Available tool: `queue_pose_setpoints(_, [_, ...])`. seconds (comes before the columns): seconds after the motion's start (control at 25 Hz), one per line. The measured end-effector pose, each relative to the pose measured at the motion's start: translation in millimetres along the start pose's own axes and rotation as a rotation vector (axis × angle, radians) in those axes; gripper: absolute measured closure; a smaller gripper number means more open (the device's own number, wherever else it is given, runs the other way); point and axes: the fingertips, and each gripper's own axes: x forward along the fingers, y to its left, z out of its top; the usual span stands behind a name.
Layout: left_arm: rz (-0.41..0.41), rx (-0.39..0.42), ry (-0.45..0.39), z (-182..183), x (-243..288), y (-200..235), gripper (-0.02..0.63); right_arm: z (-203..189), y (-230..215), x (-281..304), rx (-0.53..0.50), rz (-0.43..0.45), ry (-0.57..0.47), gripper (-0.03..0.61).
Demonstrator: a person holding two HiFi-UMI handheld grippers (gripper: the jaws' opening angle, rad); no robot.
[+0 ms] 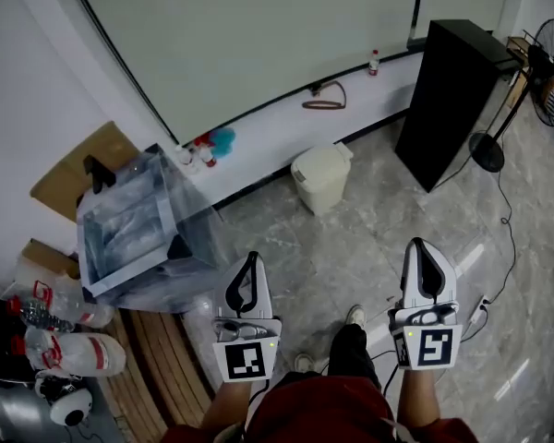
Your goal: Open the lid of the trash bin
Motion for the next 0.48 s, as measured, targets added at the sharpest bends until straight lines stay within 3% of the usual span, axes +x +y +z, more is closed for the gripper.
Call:
queue_pose_setpoints(0.32, [-0.032, -0.006, 0.037, -9.0, 79.7, -49.2, 0.612, -21.0, -66.6, 48.8, 0.088, 0.006, -0.017, 0.580])
queue_pose_setpoints(0.48, [-0.047, -0.005, 0.034, -3.2, 123.9, -80.6, 0.612, -30.2, -111.8, 68.8, 0.079, 0.008, -0.006, 0.580])
